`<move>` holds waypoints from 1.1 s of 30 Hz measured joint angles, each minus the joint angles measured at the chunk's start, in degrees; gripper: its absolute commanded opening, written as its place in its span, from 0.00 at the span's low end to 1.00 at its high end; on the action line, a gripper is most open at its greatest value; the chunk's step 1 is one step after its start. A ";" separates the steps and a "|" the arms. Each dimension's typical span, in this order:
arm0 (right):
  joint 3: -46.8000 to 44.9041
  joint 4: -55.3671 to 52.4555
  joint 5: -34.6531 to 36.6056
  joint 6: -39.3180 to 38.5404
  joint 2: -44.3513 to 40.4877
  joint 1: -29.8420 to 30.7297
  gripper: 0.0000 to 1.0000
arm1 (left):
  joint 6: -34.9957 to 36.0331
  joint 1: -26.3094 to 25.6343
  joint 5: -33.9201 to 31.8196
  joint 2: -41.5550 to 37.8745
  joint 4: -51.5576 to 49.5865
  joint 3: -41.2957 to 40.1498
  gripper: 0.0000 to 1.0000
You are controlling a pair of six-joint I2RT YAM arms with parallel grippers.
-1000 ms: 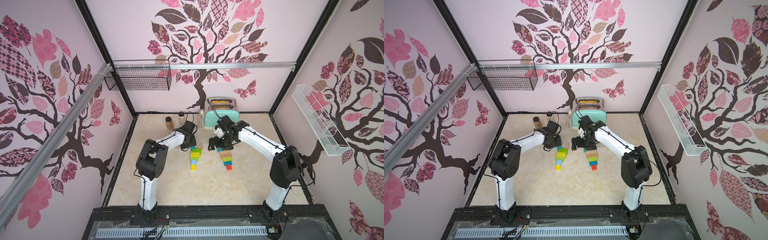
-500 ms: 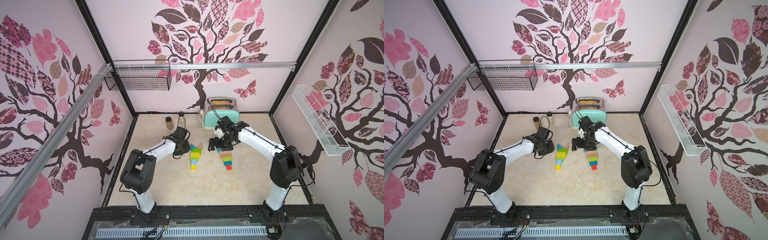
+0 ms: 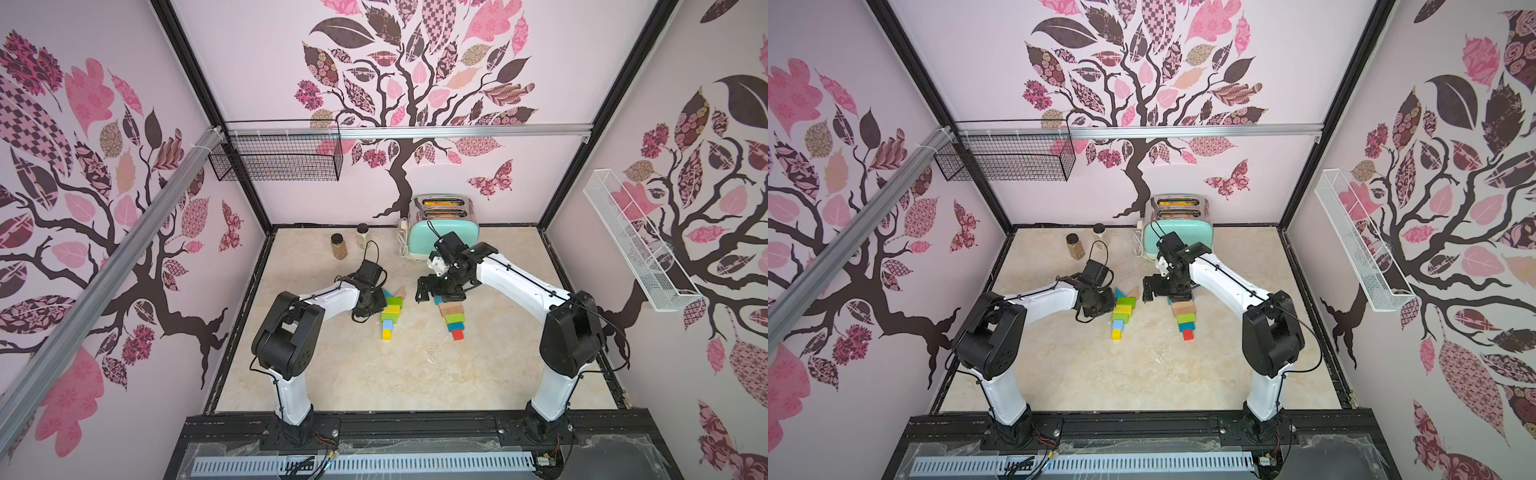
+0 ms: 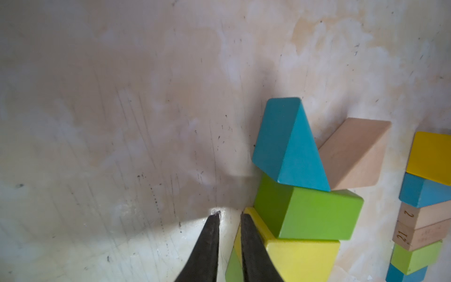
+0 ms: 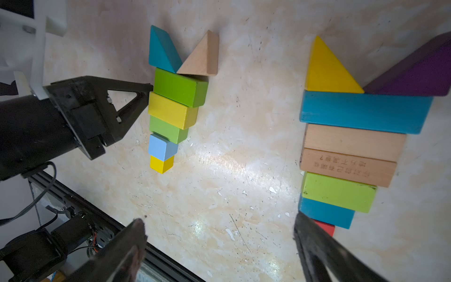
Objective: Assemble a carrot with building blocks
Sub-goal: Adjust the building block at the center of the board.
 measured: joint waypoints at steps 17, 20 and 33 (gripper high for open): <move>-0.02 0.20 -0.26 0.00 0.00 0.00 0.98 | 0.00 -0.07 -2.54 -0.68 -2.32 0.02 0.23; -0.11 0.28 -0.44 0.00 0.00 0.00 0.98 | 0.04 0.15 -3.37 -2.19 -3.43 0.00 0.23; -0.37 0.39 -0.63 0.00 0.00 0.02 0.98 | -0.26 -1.46 -2.75 -3.30 -3.67 -2.86 0.23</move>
